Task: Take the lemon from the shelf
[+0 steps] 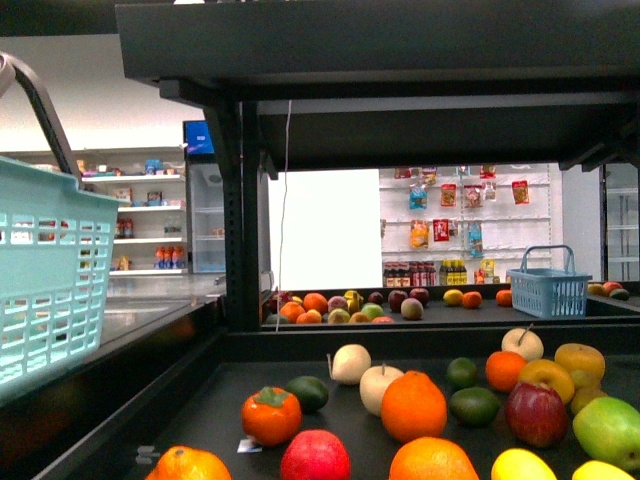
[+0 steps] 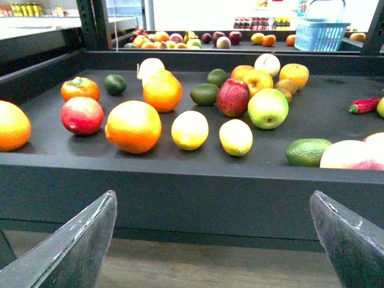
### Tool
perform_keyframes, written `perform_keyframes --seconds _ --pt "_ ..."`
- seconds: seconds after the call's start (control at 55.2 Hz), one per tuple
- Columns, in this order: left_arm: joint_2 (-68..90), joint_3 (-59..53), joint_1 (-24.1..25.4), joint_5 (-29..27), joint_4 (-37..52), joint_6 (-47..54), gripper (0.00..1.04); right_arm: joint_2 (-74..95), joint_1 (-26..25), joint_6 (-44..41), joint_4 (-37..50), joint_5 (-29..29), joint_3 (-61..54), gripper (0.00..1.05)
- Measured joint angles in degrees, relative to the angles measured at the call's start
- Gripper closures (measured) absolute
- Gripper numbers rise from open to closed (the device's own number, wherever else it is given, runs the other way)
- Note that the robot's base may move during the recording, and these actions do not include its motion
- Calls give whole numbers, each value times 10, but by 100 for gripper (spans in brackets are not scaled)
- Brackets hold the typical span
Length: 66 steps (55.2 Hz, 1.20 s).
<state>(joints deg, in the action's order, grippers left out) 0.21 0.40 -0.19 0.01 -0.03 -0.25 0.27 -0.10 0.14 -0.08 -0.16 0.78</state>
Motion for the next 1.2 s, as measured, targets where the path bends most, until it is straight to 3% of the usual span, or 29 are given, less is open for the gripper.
perform_keyframes --seconds 1.087,1.195 --pt "0 0 0 0 0 0 8 0 0 0 0 0 0 8" --pt "78 33 15 40 -19 -101 8 0 0 0 0 0 0 8"
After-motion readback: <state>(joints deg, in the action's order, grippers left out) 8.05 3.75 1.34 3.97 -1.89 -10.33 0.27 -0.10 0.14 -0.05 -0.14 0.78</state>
